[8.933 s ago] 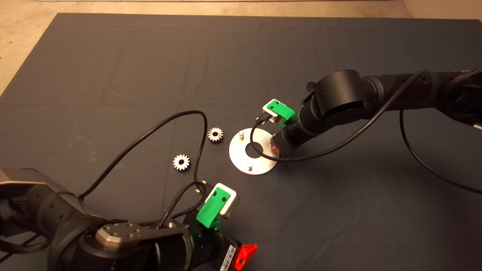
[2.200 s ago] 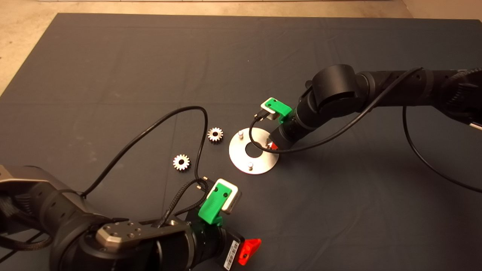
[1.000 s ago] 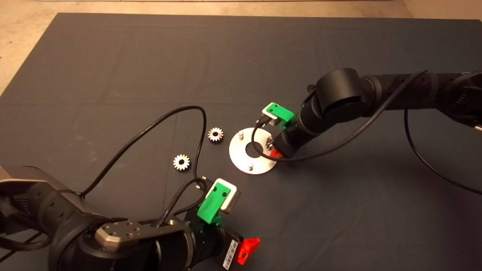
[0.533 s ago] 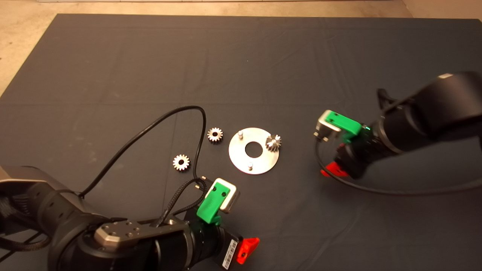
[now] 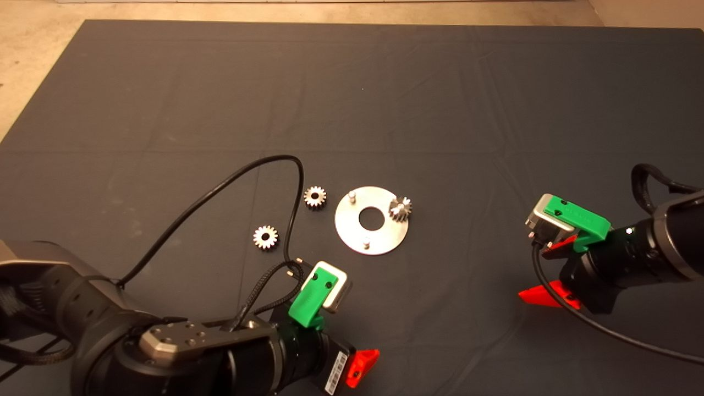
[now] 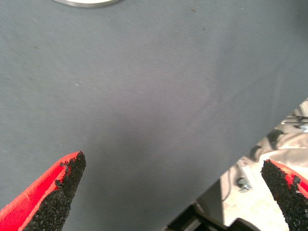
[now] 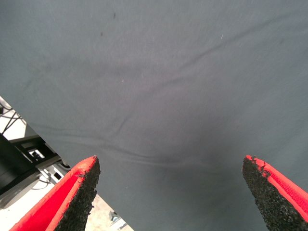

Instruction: Install three planetary gears onto the carrier pins

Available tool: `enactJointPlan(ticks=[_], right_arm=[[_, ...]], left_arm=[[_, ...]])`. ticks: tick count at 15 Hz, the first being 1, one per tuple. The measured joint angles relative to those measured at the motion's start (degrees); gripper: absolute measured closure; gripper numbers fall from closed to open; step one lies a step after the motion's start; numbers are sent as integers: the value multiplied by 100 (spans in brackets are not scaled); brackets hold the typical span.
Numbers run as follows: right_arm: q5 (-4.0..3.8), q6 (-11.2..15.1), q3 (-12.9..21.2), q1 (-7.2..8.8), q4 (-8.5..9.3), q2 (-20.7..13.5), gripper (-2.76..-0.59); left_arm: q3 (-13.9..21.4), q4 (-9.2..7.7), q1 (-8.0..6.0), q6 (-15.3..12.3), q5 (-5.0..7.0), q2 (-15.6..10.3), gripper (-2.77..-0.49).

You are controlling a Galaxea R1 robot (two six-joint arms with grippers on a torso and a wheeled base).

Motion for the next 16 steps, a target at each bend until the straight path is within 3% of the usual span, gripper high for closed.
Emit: enactJointPlan(ticks=[3, 4, 7, 10, 14, 16], right_arm=[[-15, 2, 1, -415, -539, -5, -218], [-16, 2, 3, -495, -609, -5, -218], [-7, 2, 81, -489, -667, -84, -218], [-25, 2, 124, -491, -667, -197, -218], [26, 2, 168, -492, -667, -195, -218], [98, 3, 185, -521, -667, -197, -218]], left_arm=[[0, -33, -99, 124, -6, -149, -264], [0, -54, -102, 162, -4, -250, -264], [0, -117, -113, 420, -4, -568, -264], [0, -115, -143, 832, -6, -1087, -264], [0, -107, -162, 1401, -1, -1556, -264], [-4, -21, -162, 1685, -9, -1679, -264]])
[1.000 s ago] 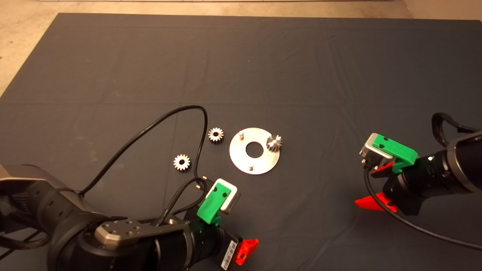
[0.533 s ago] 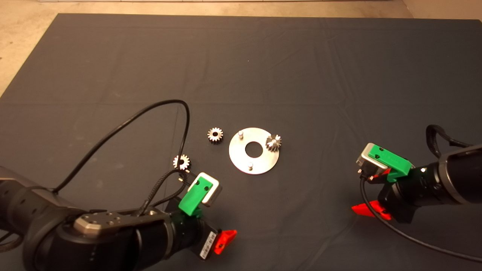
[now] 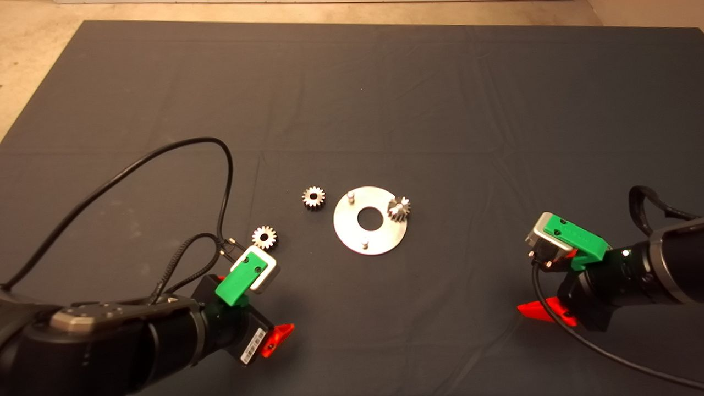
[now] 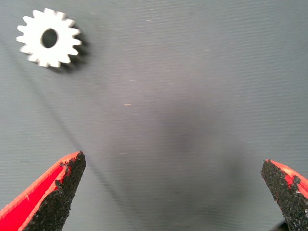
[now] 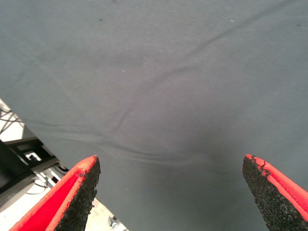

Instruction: Install three planetary gears onto the carrier pins

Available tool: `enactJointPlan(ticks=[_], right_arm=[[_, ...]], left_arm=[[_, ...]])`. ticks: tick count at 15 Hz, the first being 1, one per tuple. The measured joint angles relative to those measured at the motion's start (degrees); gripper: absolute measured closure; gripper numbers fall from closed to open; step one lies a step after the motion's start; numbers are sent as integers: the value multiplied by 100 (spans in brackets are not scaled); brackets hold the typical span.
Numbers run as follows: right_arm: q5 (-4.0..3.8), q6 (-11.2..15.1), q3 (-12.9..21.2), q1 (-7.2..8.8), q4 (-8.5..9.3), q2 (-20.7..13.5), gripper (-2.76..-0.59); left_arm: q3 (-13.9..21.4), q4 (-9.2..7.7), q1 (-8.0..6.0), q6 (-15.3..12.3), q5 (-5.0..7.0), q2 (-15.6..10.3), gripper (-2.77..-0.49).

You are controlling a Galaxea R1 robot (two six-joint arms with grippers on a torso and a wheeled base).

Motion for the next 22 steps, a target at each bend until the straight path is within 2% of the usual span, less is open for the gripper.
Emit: enactJointPlan(ticks=[2, 6, 10, 11, 13, 15, 18, 20, 22], right_arm=[[41, -1, 5, -51, 0, 5, -218], [39, -4, 9, -161, 2, 2, -218], [50, -6, 9, -167, 1, 18, -218], [47, -5, 9, -211, 2, 5, -218], [39, -7, 9, -304, 2, 5, -218], [44, -9, 9, -384, 2, 7, -218], [41, -12, 11, -453, 1, 9, -218], [39, -12, 11, -458, 0, 9, -218], [41, -12, 11, -458, 2, 20, -218]], left_arm=[[-46, 174, 0, 193, 7, -118, -264], [-367, 391, -1, 395, 0, -135, -264], [-961, 485, -1, 478, 5, -139, -264], [-1111, 547, -1, 536, 5, -139, -264], [-1194, 556, -4, 601, 0, -133, -264], [-1334, 553, -116, 618, 5, -130, -264], [-1358, 564, -513, 579, 0, -85, -264], [-1380, 571, -552, 433, -1, -64, -264], [-1460, 572, -552, 224, -95, -56, -264]])
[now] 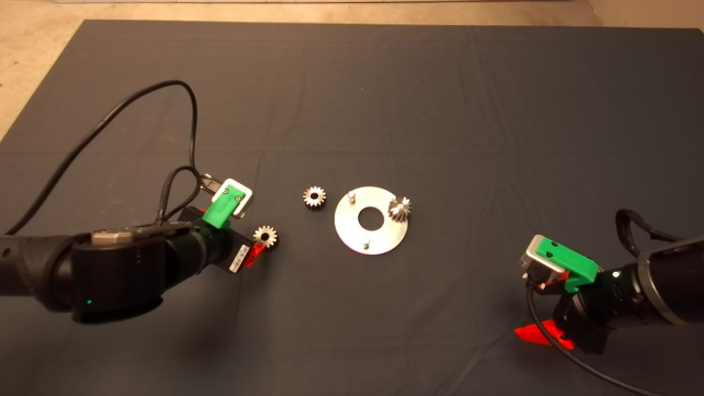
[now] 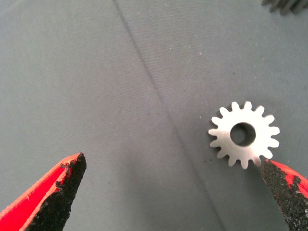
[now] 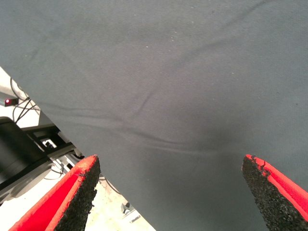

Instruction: Install three planetary gears onto the carrier pins

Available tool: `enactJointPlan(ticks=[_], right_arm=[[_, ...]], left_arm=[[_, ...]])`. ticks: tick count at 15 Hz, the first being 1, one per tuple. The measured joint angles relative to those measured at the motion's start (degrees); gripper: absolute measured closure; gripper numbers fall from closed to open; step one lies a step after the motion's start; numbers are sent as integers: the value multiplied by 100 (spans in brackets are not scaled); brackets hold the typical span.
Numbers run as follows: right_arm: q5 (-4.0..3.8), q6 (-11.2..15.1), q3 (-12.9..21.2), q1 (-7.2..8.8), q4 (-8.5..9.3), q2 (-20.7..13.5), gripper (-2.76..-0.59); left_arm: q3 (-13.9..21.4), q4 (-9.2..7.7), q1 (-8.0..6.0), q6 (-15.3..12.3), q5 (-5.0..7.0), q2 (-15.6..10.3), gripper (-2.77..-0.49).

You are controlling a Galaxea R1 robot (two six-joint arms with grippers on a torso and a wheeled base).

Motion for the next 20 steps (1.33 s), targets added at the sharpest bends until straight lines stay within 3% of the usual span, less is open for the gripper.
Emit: enactJointPlan(ticks=[3, 7, 11, 14, 16, 20], right_arm=[[-2, -2, 0, 1, -2, -1, -218], [-1, -16, -1, 2, -2, 2, -218], [-9, -17, -2, 2, -2, 2, -218], [-9, -15, -2, 2, -2, 0, -218], [-6, -15, -2, 2, -2, 0, -218], [-5, -15, -2, 2, -2, 2, -218]], left_arm=[[-4, 1, 0, -379, -173, 6, -264], [199, 1, 0, -535, -182, 4, -264], [440, 1, 0, -508, -189, 9, -264], [460, 1, 2, -243, -193, 6, -264], [460, 12, 2, -213, -270, 9, -264], [460, 268, 37, -213, -404, 39, -264]])
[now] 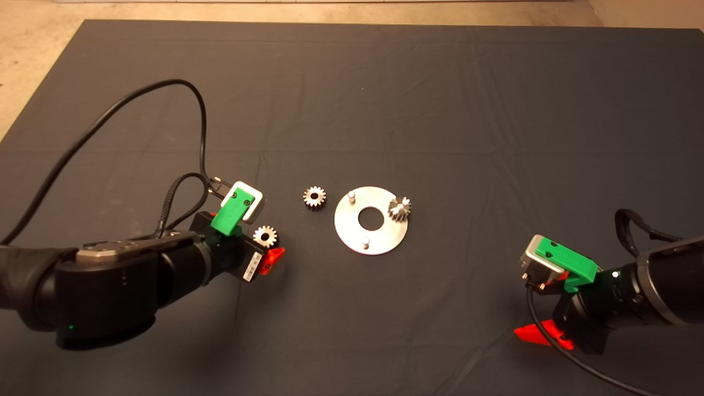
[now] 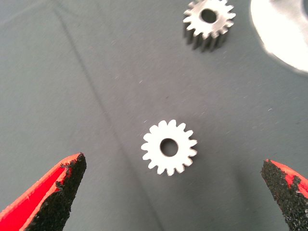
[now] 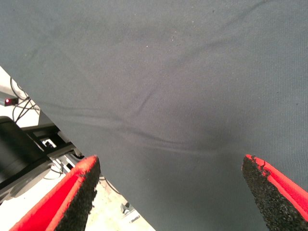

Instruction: Install three planetary gears onto the carrier pins

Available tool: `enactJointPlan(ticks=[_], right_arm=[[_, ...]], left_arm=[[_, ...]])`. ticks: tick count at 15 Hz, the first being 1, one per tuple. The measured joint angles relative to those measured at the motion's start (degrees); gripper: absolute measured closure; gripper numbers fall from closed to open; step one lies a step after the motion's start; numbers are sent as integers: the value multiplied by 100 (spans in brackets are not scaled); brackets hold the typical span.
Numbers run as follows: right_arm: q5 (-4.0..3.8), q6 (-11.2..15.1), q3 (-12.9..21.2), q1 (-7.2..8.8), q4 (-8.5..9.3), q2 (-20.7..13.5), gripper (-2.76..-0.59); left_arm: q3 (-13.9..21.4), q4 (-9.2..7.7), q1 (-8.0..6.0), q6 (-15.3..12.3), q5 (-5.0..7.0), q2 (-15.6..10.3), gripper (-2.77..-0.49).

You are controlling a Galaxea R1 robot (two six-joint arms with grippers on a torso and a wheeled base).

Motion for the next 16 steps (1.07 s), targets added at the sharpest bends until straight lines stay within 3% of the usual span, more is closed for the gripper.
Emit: enactJointPlan(ticks=[3, 4, 6, 11, 14, 16], right_arm=[[0, 0, 0, 0, 0, -2, -218], [0, -1, 0, 0, 0, -2, -218], [-1, 0, 0, 0, 0, -2, -218], [-1, 0, 0, 0, 0, -1, -218], [-1, 0, 1, 0, 0, -2, -218], [0, 0, 2, 0, 1, -2, -218]], left_arm=[[0, 126, 23, 0, -25, 13, -264], [0, 245, 109, 0, -36, 11, -264], [0, 254, 283, 1, -45, 13, -264], [0, 309, 278, 4, -45, 13, -264], [0, 524, 316, 4, -49, 16, -264], [-33, 533, 361, 4, -151, 34, -264]])
